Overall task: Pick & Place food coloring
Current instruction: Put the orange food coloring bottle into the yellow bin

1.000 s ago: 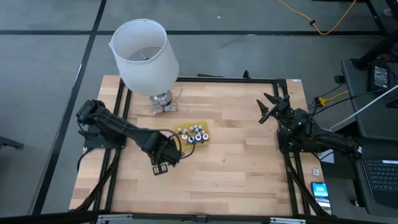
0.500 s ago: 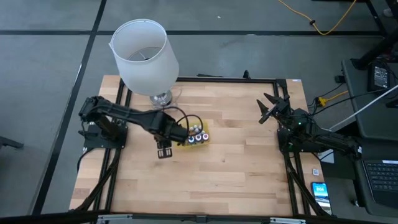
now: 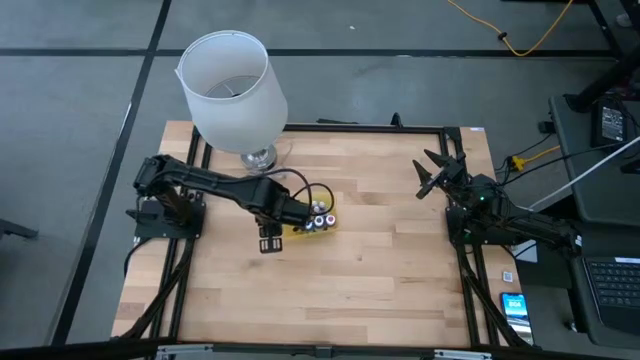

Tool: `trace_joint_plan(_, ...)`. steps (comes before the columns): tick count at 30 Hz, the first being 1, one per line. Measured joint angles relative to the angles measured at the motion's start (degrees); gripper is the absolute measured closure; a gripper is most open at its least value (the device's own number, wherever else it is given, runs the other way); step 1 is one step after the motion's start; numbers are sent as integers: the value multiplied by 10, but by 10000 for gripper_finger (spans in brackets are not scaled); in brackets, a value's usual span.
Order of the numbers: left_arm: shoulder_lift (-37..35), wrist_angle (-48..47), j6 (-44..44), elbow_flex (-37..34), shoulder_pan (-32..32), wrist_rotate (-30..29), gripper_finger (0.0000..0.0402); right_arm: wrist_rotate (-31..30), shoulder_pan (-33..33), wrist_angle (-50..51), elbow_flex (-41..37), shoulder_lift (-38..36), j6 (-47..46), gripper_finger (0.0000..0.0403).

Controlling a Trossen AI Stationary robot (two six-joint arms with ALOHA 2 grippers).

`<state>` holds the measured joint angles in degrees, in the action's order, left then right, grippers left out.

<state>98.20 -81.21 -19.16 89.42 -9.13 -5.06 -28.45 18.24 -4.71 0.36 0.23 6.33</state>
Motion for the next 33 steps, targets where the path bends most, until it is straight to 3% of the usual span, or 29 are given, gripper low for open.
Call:
trace_joint_plan(11,45,-6,29,60,2,-10,272,0,0,0,0,0,0,166)
trace_joint_plan(23,61,-1,39,59,11,-28,272,0,0,0,0,0,0,166)
trace_joint_plan(33,61,58,35,12,5,-25,272,0,0,0,0,0,0,166)
